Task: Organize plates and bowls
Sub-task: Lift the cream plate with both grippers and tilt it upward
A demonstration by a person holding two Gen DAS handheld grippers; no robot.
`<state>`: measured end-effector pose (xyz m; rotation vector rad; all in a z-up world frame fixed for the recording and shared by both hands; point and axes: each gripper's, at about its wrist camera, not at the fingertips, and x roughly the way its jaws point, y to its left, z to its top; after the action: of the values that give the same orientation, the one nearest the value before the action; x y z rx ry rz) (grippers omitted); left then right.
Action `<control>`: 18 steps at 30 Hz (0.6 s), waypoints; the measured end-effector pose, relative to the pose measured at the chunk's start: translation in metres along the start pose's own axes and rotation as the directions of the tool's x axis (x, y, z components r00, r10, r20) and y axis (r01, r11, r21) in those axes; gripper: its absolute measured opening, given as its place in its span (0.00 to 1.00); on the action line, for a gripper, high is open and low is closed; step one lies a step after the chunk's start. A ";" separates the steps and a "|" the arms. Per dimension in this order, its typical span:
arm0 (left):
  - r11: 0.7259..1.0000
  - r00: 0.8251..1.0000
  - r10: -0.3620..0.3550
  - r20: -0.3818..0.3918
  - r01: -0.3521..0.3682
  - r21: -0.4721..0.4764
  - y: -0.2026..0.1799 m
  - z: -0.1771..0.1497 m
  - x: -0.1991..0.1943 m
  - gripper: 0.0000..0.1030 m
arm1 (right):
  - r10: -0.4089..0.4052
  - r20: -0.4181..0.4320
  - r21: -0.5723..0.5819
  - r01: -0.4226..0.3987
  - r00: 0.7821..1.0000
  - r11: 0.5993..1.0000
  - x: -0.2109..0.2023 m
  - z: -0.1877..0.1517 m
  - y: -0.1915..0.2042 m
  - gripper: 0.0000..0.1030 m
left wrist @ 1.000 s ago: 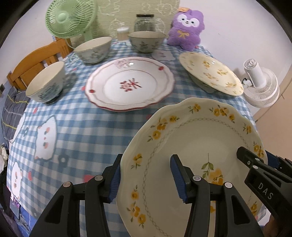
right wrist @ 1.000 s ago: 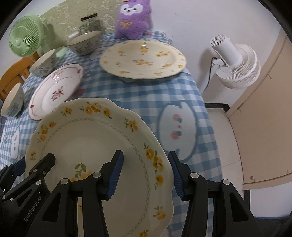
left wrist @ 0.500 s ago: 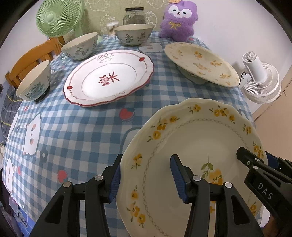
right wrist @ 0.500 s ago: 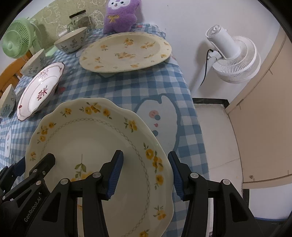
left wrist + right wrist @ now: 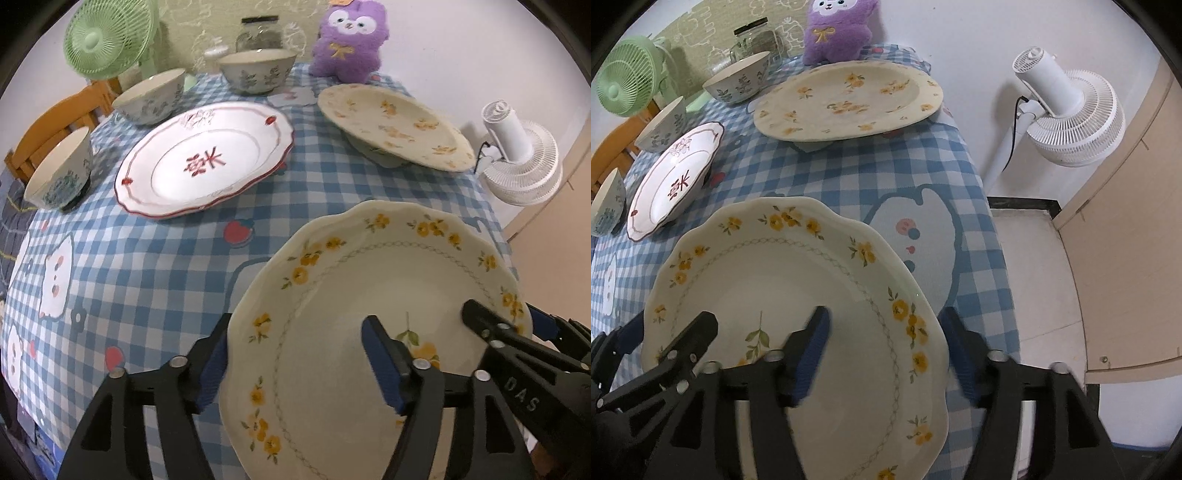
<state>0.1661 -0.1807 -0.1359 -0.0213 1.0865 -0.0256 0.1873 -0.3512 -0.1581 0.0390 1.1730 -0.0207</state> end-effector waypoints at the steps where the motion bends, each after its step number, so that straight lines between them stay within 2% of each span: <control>1: 1.000 1.000 0.008 0.007 -0.008 0.006 -0.001 0.000 -0.001 0.73 | -0.006 0.004 0.004 0.006 1.000 1.000 -0.002 0.000 -0.001 0.73; 9: 1.000 1.000 -0.004 0.022 0.003 0.011 0.001 0.001 -0.009 0.77 | 0.011 0.016 0.020 -0.011 1.000 1.000 -0.013 0.000 -0.009 0.75; 18: 1.000 0.996 -0.007 0.085 0.006 0.020 0.000 0.011 -0.033 0.82 | 0.023 0.094 0.017 -0.025 0.995 1.000 -0.042 0.007 -0.009 0.76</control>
<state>0.1608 -0.1792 -0.1012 -0.0083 1.0008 -0.0408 0.1769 -0.3604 -0.1168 0.0678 1.0786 -0.0117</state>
